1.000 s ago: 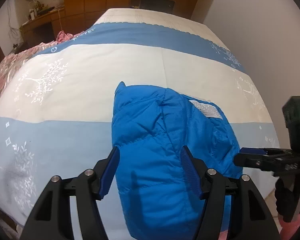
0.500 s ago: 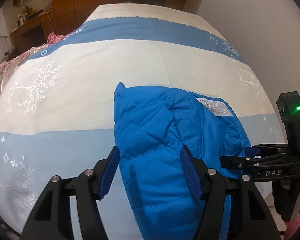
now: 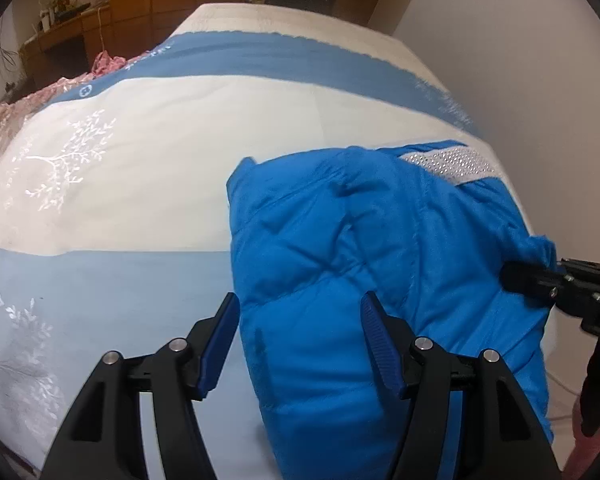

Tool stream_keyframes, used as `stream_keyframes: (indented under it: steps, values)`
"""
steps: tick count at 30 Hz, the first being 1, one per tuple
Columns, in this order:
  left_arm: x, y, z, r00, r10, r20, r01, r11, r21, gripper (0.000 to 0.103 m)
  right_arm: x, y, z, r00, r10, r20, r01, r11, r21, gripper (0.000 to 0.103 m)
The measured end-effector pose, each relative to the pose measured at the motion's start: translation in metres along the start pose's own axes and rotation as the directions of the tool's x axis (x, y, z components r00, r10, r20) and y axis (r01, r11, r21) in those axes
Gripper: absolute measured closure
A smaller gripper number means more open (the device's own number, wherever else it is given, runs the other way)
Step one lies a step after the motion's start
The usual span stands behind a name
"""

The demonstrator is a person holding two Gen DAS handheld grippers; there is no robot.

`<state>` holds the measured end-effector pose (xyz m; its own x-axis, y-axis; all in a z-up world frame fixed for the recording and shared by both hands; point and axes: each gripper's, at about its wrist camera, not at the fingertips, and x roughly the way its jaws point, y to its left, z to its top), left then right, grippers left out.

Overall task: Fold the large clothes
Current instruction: 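Fold the bundle edge with the right gripper while the left gripper holds the bundle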

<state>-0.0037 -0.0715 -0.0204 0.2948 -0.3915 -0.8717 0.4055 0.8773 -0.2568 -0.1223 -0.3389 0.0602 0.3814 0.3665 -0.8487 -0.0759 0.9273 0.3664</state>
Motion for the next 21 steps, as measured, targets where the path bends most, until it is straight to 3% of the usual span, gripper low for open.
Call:
stream_keyframes:
  steps: [6,11,17,21]
  values:
    - [-0.001,-0.047,-0.016,0.996,-0.086,-0.001,0.086,0.995,0.058,0.04,-0.025,-0.048,-0.016,0.999,-0.053,0.002,0.052,0.997,0.064,0.095]
    - [0.037,-0.076,-0.033,0.989,-0.124,-0.084,0.131,0.988,0.08,0.04,0.016,-0.106,-0.05,0.99,-0.098,-0.104,0.114,0.98,0.163,0.093]
    - [0.065,-0.1,-0.057,0.997,-0.062,-0.05,0.069,0.984,0.161,0.037,0.062,-0.138,-0.089,0.994,-0.05,-0.099,0.072,0.972,0.226,0.085]
    - [0.078,-0.098,-0.062,0.999,-0.042,-0.029,0.046,0.987,0.156,0.035,0.073,-0.143,-0.089,0.996,-0.026,-0.087,0.047,0.969,0.244,0.082]
